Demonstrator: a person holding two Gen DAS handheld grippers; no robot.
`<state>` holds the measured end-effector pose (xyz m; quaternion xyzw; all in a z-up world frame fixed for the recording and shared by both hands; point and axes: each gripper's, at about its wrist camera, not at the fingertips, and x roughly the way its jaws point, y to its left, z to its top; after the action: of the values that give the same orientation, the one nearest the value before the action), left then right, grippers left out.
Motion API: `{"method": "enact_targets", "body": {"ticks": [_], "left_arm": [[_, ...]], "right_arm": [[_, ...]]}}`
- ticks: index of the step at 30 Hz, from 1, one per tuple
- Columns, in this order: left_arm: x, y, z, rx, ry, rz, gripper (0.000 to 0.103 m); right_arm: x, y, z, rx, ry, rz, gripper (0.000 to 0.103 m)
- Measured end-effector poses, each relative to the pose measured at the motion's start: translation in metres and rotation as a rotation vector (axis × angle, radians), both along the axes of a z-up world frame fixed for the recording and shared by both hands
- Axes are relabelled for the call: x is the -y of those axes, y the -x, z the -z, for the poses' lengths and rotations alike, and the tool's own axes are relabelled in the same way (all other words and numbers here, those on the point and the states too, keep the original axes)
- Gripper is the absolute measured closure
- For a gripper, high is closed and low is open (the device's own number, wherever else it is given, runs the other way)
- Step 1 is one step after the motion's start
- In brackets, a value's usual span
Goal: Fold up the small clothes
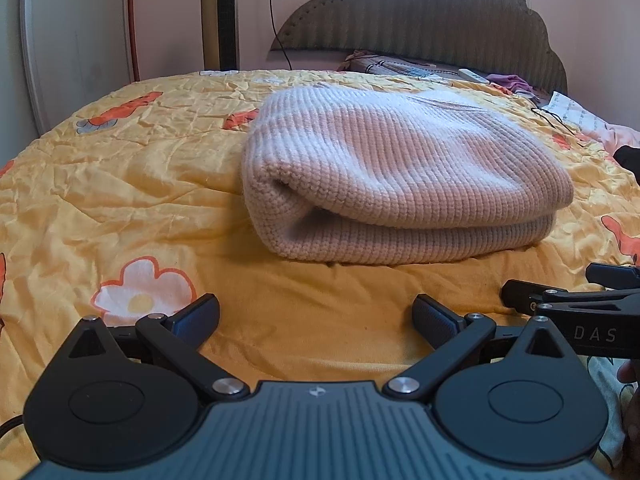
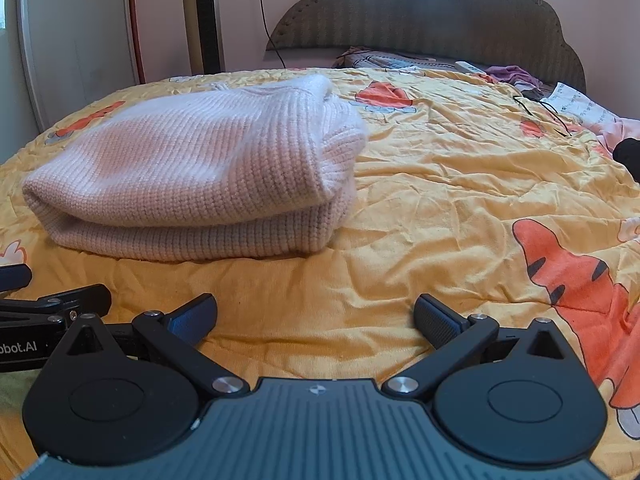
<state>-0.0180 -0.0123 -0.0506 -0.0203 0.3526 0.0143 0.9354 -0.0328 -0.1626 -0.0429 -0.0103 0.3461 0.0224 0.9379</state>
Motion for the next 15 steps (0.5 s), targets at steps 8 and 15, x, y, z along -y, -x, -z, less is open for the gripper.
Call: {"method": "enact_targets", "body": {"ticks": [8, 15], "left_arm": [[0.0051, -0.0009, 0.0007, -0.009, -0.029, -0.001, 0.0], [0.0052, -0.0011, 0.0009, -0.009, -0.031, -0.001, 0.0]], "right_arm": [[0.0001, 0.0001, -0.0001, 0.001, 0.0, -0.001, 0.0], [-0.0003, 0.001, -0.0001, 0.001, -0.002, -0.001, 0.0]]}}
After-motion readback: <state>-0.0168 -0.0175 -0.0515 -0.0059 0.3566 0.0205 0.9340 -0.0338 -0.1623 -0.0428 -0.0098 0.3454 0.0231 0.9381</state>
